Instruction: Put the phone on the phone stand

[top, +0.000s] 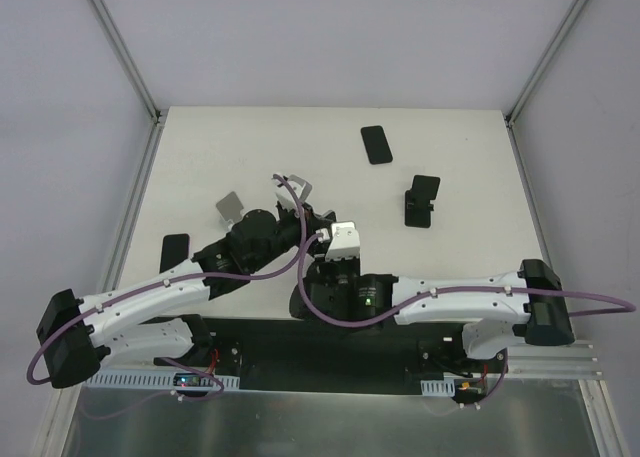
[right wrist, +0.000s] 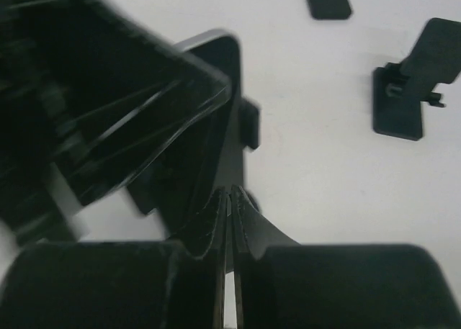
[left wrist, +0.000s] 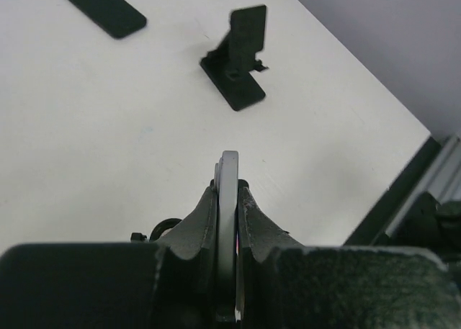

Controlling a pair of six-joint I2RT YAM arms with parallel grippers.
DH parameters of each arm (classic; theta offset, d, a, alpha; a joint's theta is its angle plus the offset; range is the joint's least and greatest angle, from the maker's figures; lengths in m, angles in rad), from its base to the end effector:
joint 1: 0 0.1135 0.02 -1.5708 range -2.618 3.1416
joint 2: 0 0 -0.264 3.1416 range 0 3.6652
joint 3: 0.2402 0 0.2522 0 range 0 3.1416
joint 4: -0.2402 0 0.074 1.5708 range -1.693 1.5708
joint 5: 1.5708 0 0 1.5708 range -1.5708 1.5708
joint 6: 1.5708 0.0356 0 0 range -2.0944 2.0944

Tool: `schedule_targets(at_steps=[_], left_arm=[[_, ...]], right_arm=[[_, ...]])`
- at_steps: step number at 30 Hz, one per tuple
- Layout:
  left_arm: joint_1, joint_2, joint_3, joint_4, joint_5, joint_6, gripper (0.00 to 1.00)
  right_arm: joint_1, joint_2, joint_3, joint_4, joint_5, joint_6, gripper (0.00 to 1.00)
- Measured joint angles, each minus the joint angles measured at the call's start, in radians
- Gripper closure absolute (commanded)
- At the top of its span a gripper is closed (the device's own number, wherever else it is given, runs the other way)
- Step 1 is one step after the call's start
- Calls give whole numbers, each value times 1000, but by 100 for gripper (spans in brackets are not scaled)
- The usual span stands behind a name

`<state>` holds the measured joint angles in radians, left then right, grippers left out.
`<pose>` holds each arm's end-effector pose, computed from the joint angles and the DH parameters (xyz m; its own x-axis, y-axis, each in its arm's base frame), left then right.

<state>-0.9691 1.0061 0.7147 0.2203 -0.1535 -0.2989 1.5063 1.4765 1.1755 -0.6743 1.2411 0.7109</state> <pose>0.1400 -0.1944 0.3159 -0.2529 -0.1458 -0.9564 0.6842 0.6720 -0.2833 0.0526 0.2921 0.2902 -0.2289 -0.2668 -0.9362 -0.1841 0.9562 -0.2275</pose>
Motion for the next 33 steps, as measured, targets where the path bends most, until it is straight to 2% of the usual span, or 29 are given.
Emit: schedule_targets(at_steps=[1, 2, 3, 5, 6, 9, 14, 20, 25, 29, 33], left_arm=[[3, 11, -2, 16, -16, 0, 100], [16, 24, -6, 48, -40, -3, 100], [18, 24, -9, 59, -48, -3, 100], [22, 15, -20, 74, -66, -3, 100], [22, 9, -27, 80, -68, -2, 100], [21, -13, -42, 81, -63, 0, 100], [22, -33, -55, 85, 28, 32, 100], [21, -87, -169, 192, 322, 124, 100], [29, -95, -229, 299, 437, 167, 100], [29, -83, -249, 356, 514, 191, 100], [29, -55, -255, 410, 573, 204, 100]], right_arm=[[21, -4, 12, 4, 4, 6, 99], [49, -14, 28, 15, 4, 13, 95], [65, -25, 30, 33, 6, 0, 80], [98, -91, -31, 145, -1, -87, 65], [109, -140, -90, 226, -9, -157, 53], [117, -291, -260, 362, -82, -300, 41], [10, -466, -375, 432, -352, -509, 36], [-232, -607, -426, 408, -765, -678, 23], [-394, -718, -484, 399, -1032, -721, 23], [-435, -726, -521, 419, -1205, -740, 24], [-456, -694, -543, 447, -1295, -764, 25]])
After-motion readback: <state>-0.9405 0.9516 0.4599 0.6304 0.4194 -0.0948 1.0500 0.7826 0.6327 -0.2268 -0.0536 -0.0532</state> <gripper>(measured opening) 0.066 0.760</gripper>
